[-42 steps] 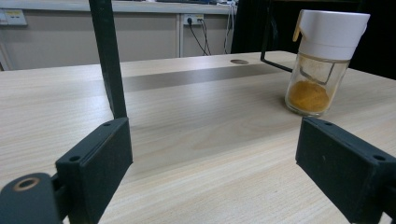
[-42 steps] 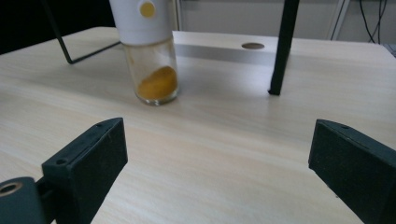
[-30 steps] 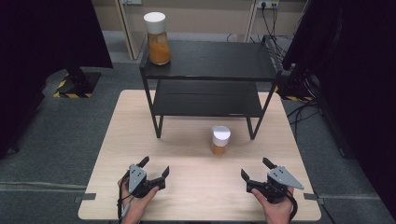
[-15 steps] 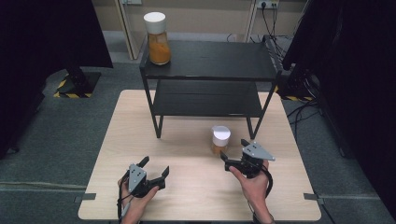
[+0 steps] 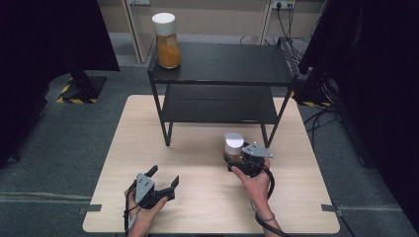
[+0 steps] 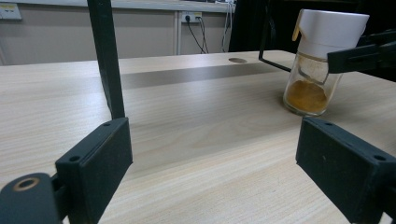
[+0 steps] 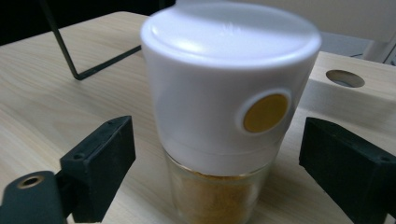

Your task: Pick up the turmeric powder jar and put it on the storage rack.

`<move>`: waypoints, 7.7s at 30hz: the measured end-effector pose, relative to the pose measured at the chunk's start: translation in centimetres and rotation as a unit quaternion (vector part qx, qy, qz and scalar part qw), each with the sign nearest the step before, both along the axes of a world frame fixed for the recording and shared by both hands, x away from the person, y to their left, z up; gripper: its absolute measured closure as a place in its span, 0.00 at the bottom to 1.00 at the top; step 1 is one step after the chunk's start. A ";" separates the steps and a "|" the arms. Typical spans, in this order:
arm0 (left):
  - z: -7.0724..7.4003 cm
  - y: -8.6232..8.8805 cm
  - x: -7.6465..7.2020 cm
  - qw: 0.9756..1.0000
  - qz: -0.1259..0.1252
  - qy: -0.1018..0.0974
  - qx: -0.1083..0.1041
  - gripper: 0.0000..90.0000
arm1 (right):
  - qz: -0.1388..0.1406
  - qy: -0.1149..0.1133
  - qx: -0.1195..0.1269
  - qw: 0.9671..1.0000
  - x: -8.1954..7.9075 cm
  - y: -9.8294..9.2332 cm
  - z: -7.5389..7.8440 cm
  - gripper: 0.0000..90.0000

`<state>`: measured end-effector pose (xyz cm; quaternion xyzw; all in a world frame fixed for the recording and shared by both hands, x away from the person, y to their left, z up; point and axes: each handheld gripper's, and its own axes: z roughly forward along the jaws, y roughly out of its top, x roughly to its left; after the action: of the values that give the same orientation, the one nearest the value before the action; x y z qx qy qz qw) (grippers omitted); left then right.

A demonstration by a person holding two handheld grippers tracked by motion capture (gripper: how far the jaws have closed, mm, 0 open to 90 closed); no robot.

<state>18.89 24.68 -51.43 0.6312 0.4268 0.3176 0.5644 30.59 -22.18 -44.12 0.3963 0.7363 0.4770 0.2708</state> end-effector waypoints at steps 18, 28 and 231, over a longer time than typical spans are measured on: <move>0.0 0.0 0.0 1.000 -0.001 0.000 0.000 0.11 | 0.006 -0.002 0.003 1.000 1.2 0.1 -1.1 0.32; 0.0 0.1 0.0 1.000 -0.001 0.000 -0.001 0.11 | -0.005 -0.011 0.002 1.000 0.7 0.7 -1.3 0.34; 0.1 0.3 0.2 1.000 -0.002 0.006 -0.007 0.11 | -0.188 -0.098 0.053 0.976 11.3 -1.1 26.9 0.23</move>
<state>19.07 24.94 -51.37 0.6303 0.4310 0.3092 0.5669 41.86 -23.28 -17.21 0.4923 0.5924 0.4924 0.4053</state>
